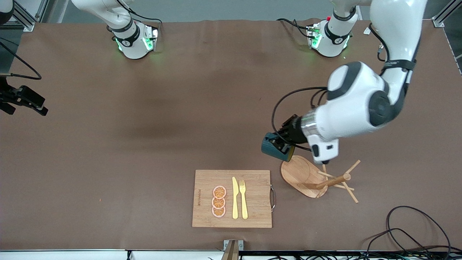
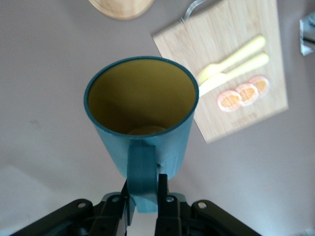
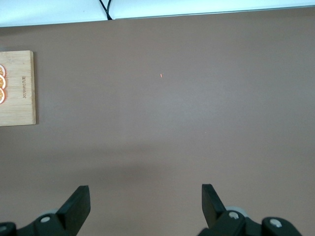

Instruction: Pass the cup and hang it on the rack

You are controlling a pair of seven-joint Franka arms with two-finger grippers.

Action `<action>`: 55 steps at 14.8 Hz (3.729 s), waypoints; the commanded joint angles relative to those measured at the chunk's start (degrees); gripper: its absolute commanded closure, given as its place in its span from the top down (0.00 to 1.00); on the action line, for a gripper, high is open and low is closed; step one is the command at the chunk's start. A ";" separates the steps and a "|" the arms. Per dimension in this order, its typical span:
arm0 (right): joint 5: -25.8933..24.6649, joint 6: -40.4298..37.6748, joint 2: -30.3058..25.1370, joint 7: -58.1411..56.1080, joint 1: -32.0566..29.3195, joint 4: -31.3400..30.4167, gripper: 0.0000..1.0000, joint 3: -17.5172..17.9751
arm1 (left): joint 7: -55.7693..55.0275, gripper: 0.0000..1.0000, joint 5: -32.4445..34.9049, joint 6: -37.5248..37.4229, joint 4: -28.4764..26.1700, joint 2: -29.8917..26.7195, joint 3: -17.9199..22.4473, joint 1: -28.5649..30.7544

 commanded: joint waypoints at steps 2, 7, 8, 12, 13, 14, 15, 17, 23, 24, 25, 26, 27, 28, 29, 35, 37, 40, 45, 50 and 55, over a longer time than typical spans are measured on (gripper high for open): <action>-0.86 0.06 -0.42 -0.48 -0.49 0.10 1.00 0.56 | 9.86 0.01 -14.78 -0.65 0.21 1.08 -0.39 6.69; -0.86 0.06 -0.42 -0.40 -0.49 0.10 1.00 0.56 | 13.92 0.01 -18.94 -1.00 0.21 4.24 -0.39 10.14; -0.86 0.06 -0.33 -0.40 -0.49 0.10 1.00 0.56 | 14.53 0.01 -19.29 -1.00 0.30 4.95 -0.39 10.31; -0.86 0.06 -0.42 -0.40 -0.49 0.10 1.00 0.56 | 16.82 0.01 -20.88 -0.74 0.30 6.09 -0.13 11.89; -0.86 0.06 -0.42 -0.40 -0.49 0.10 1.00 0.56 | 16.91 0.01 -20.79 -0.65 0.21 6.18 0.14 12.07; -0.94 0.06 -0.42 -0.40 -0.49 0.10 1.00 0.56 | 16.99 0.01 -20.79 -0.74 0.21 6.36 0.31 12.68; -0.94 0.06 -0.42 -0.40 -0.49 0.10 1.00 0.56 | 18.04 0.01 -20.79 -0.82 0.21 6.79 0.31 13.64; -0.86 0.41 -0.33 -0.40 -0.49 0.10 1.00 0.56 | 18.49 0.01 -20.79 -0.91 0.03 6.97 0.31 14.62; -0.86 0.32 -0.42 -0.40 0.12 0.10 1.00 0.65 | 19.10 0.01 -20.53 0.14 0.12 8.38 0.66 15.94; -0.94 0.41 -0.42 -0.31 0.39 0.10 1.00 0.65 | 19.02 0.01 -20.61 0.66 0.03 8.38 1.36 16.02; -1.03 0.41 -0.42 -0.40 0.30 0.10 1.00 0.65 | 18.84 0.01 -20.53 1.10 0.03 8.47 1.63 16.02; -1.03 0.50 -0.42 -0.40 0.30 0.10 1.00 0.65 | 18.84 0.01 -20.44 1.63 -0.05 8.47 1.72 16.02; -1.03 0.50 -0.42 -0.40 0.30 0.10 1.00 0.57 | 18.75 0.02 -20.44 2.16 0.03 8.73 2.16 16.02; -1.12 0.50 -0.42 -0.40 0.30 0.10 1.00 0.56 | 18.67 0.02 -20.52 2.42 0.03 8.82 2.51 16.02; -1.12 0.58 -0.42 -0.40 0.30 0.10 1.00 0.56 | 18.66 0.02 -20.53 2.77 0.03 8.82 2.60 16.02; -1.12 0.50 -0.16 -0.40 0.21 1.15 1.00 0.48 | 17.70 0.82 -20.44 4.70 0.03 9.17 2.86 15.94; -1.12 0.41 -0.16 -0.40 0.30 1.41 1.00 0.48 | 17.96 1.00 -20.18 4.97 0.03 8.65 2.86 15.67; -1.47 0.50 0.37 -0.57 0.22 2.47 1.00 0.48 | 17.52 1.00 -20.00 4.63 0.03 6.81 2.86 15.58; -1.30 0.50 0.90 -0.22 0.12 3.43 1.00 0.48 | 17.35 1.00 -8.95 3.75 -0.05 -0.75 1.29 15.32; -1.21 0.41 0.99 -0.22 -0.31 3.88 1.00 0.48 | 22.07 1.00 9.49 -2.74 0.12 -6.82 -3.19 15.67; -1.47 0.41 0.99 -0.22 -0.14 3.88 1.00 0.48 | 43.23 1.00 25.43 -13.37 0.12 -14.46 -3.64 16.46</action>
